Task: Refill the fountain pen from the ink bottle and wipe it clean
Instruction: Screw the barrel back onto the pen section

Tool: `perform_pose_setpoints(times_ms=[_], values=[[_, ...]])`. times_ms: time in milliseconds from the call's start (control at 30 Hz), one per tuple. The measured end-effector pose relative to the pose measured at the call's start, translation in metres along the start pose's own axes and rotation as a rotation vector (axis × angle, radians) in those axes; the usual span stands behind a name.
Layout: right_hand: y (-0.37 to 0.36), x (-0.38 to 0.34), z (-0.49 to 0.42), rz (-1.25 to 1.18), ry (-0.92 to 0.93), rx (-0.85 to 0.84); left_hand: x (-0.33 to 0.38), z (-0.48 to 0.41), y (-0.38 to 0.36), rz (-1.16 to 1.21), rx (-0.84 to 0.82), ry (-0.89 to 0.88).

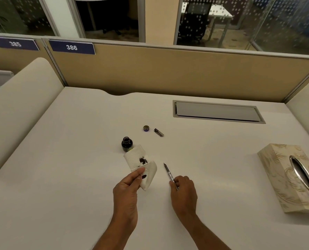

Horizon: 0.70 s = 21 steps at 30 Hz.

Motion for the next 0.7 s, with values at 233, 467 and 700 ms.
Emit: perform_pose_setpoints(times_ms=[233,467,700], values=[[-0.001,-0.002,-0.002,0.005,-0.001,0.010,0.001,-0.003,-0.004,0.012,-0.030,0.008],[0.007,0.002,0.000,-0.058,-0.023,0.034,0.002,0.000,-0.004,0.011,-0.079,0.015],[0.039,-0.012,0.018,-0.396,-0.233,0.054,0.001,0.012,-0.004,-0.014,-0.122,0.028]])
Point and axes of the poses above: each hand's wrist, its own z-axis away from the middle knuckle, its own y-axis out of the back of the hand, x = y × z, the point moved 9 cm from there along -z, towards the middle knuckle, and after that the axes turned 9 degrees about x, right-handed, at the moved point
